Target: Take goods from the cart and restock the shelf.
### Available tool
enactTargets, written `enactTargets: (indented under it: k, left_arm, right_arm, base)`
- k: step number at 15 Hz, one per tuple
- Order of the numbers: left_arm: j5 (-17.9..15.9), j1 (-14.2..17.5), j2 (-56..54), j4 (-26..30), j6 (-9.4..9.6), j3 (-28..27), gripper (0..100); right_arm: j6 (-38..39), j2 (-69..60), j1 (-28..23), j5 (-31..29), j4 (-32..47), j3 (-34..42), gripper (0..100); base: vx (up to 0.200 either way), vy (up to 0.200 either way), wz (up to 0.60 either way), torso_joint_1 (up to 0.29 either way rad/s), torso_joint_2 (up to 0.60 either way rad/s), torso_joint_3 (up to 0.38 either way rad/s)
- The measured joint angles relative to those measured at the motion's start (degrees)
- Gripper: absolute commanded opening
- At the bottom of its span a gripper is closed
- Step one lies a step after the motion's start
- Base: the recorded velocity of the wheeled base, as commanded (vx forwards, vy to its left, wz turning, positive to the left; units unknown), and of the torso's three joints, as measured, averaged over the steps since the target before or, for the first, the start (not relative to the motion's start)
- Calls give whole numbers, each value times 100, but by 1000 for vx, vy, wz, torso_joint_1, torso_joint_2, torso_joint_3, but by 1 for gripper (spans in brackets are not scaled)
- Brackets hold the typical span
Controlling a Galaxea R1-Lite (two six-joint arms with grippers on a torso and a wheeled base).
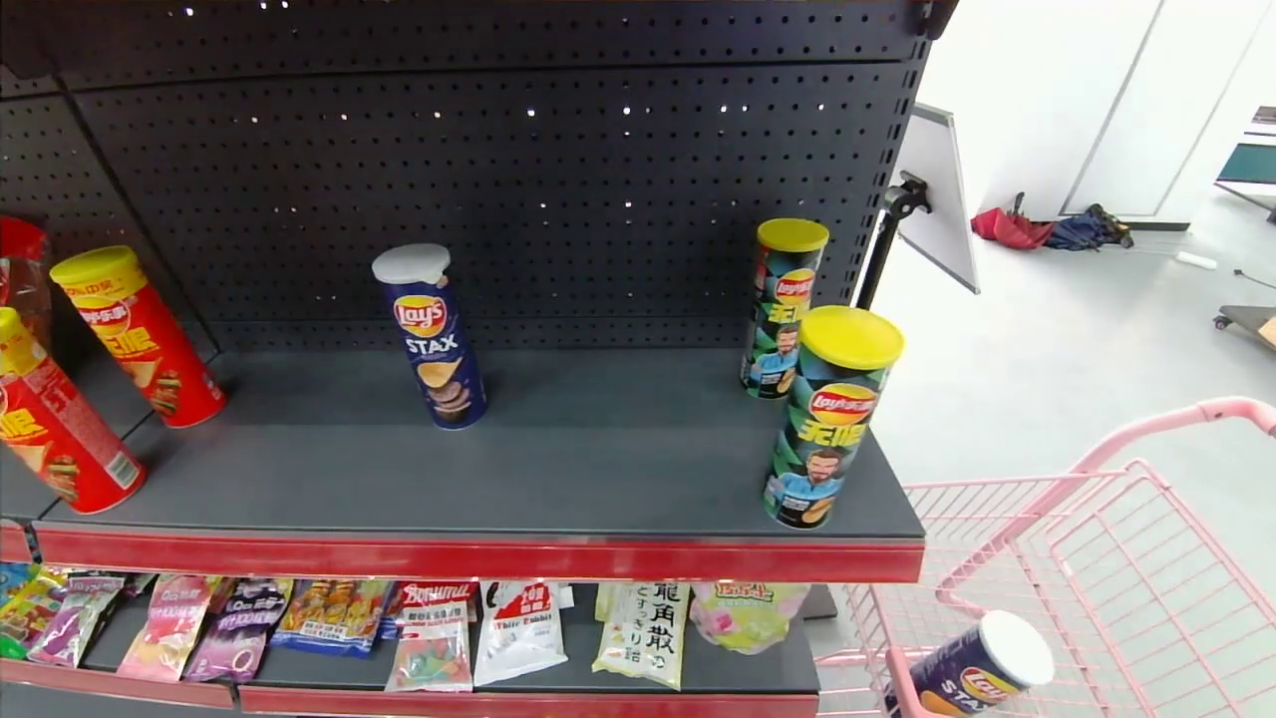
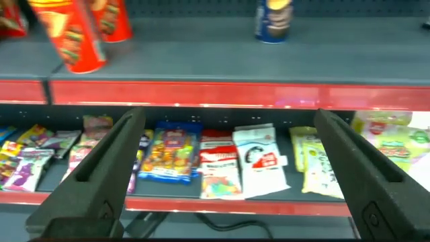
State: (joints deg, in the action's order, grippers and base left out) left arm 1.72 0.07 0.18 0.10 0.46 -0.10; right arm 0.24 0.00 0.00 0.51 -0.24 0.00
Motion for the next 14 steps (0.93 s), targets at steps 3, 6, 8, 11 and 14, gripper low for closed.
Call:
enactTargets:
  k: [3, 6, 8, 11, 14]
  left_arm:
    - [0, -2, 0, 4, -17, 0, 100]
    - [2, 2, 0, 4, -17, 2, 100]
    - [2, 0, 0, 4, -20, 2, 100]
    - [2, -2, 0, 4, -20, 2, 100]
    - [2, -2, 0, 4, -26, 2, 100]
  right_arm:
    - [2, 0, -2, -2, 0, 0, 100]
    - [2, 0, 0, -5, 0, 0, 100]
    - [0, 0, 0, -5, 0, 0, 100]
    - [2, 0, 0, -9, 4, 0, 100]
    - [0, 0, 0, -11, -2, 0, 100]
  base:
    - [0, 0, 0, 0, 0, 0]
    - [0, 0, 0, 0, 0, 0]
    - [0, 0, -600, 5, 2, 7]
    - [0, 0, -600, 4, 6, -1]
    - [0, 0, -200, 1, 1, -1]
